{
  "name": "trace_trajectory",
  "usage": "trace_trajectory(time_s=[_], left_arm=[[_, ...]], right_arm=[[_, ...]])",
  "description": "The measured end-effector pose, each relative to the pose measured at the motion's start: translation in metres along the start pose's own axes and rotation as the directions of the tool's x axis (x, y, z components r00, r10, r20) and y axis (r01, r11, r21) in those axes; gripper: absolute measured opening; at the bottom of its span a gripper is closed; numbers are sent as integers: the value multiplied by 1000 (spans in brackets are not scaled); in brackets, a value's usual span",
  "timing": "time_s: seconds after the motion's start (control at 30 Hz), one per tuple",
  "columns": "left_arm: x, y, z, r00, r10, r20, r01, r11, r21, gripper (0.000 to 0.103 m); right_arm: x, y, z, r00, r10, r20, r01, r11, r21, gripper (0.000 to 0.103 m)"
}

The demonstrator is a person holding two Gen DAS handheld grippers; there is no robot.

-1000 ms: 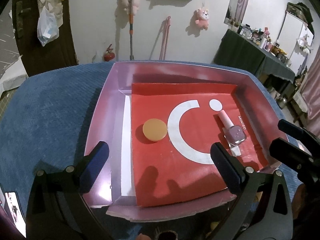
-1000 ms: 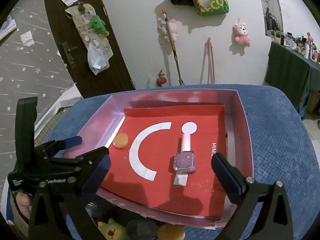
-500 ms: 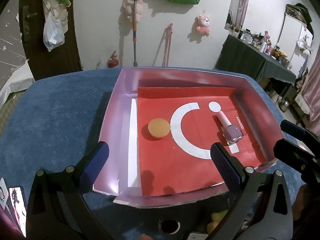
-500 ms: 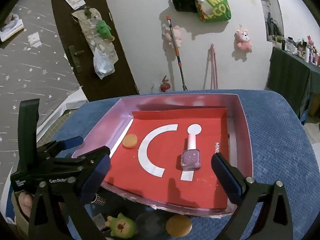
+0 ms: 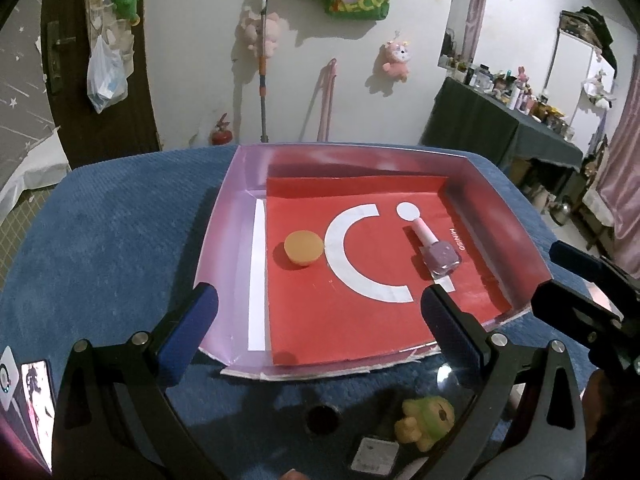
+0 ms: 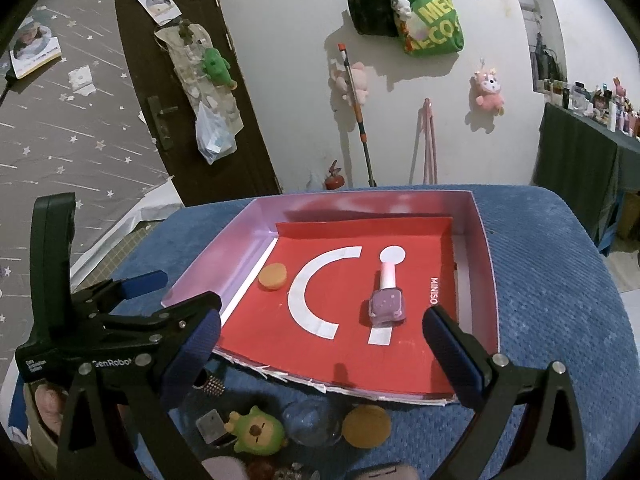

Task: Organize rigid objects
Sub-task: 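Withdraw both tools from the box back toward the remaining items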

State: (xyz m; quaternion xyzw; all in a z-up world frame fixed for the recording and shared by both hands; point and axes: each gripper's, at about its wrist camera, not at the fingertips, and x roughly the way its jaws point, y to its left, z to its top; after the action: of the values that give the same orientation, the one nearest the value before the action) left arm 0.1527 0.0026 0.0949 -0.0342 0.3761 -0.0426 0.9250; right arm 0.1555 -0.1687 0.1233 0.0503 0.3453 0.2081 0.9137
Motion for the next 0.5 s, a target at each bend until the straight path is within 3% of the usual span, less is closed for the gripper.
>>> trace_trajectory(time_s=[0.5], left_arm=[[-18,-4,-17,1000,-12,18,12,1000,-4,103]], right_arm=[[-15,6,-19,1000,-3,22,4,1000,-12,103]])
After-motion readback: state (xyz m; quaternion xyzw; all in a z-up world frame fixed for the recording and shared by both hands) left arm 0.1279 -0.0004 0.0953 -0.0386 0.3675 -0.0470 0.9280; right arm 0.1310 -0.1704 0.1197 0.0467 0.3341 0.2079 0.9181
